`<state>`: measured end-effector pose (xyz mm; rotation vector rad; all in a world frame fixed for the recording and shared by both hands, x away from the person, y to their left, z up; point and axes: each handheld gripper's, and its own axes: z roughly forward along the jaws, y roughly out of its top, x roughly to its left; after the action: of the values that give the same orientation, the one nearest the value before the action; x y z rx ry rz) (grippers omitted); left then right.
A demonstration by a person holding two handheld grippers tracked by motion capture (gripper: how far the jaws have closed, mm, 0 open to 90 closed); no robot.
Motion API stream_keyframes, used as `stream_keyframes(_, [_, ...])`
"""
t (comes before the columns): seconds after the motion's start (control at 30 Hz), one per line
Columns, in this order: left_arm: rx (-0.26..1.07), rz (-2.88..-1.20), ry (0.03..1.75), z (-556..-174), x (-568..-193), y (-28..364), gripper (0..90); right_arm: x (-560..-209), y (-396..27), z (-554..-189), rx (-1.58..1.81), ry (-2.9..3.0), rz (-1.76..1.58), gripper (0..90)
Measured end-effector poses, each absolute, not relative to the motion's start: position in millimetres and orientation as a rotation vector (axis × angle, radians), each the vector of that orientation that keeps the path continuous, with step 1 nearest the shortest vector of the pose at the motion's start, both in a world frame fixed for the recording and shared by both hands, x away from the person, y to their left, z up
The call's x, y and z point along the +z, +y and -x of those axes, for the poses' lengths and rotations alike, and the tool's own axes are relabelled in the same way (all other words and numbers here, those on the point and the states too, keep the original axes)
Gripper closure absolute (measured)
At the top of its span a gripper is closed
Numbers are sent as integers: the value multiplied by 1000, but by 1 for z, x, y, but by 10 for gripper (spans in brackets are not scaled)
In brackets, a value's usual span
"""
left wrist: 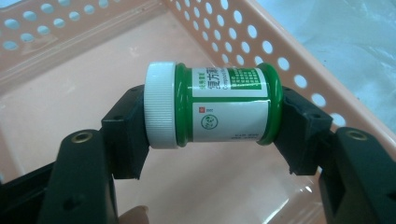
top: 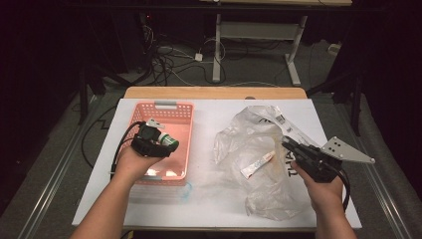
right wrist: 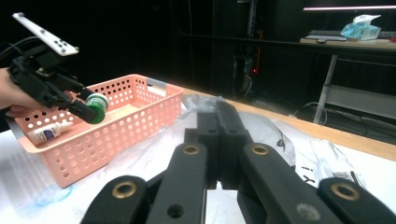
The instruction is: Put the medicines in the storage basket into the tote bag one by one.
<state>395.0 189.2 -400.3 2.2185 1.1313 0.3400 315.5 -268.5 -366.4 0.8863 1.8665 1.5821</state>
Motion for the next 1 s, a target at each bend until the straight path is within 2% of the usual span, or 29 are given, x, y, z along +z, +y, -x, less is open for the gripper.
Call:
stream_keyframes(0.3, [348, -2187, 1173, -372, -404, 199, 346, -367, -268, -316, 1579, 1868, -884, 900])
stream_keyframes(0.6, [374, -2103, 1124, -346, -407, 207, 347, -368, -268, -316, 1569, 1878, -885, 900])
stream_keyframes(1.0, [414, -2025, 1066, -333, -415, 214, 347, -370, -267, -316, 1559, 1886, -885, 900])
